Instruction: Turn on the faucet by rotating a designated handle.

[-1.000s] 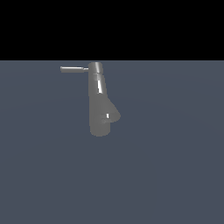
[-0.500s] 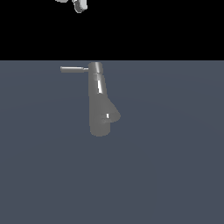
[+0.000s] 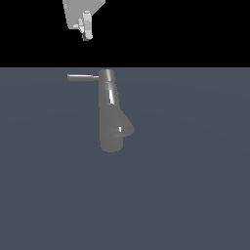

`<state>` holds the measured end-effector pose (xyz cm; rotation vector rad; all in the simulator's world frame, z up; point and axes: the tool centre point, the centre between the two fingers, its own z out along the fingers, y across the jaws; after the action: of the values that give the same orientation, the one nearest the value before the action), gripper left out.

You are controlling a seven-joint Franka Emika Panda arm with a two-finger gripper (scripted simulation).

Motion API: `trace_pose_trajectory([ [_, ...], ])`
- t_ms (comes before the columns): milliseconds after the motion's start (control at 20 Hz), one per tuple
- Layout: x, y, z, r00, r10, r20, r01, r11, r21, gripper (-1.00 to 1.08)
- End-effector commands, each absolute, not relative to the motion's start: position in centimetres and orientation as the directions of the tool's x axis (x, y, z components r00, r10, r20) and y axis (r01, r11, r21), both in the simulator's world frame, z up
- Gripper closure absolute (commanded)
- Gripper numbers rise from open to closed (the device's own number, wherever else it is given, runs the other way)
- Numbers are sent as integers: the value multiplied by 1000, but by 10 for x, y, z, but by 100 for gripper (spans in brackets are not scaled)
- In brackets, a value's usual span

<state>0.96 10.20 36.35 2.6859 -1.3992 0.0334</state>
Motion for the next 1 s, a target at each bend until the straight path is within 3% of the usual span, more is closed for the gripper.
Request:
trace_pose_trajectory([
  [0, 21, 109, 351, 530, -844, 76, -847, -524, 86, 108],
  [950, 73, 146, 273, 284, -955, 84, -958, -279, 68, 108],
])
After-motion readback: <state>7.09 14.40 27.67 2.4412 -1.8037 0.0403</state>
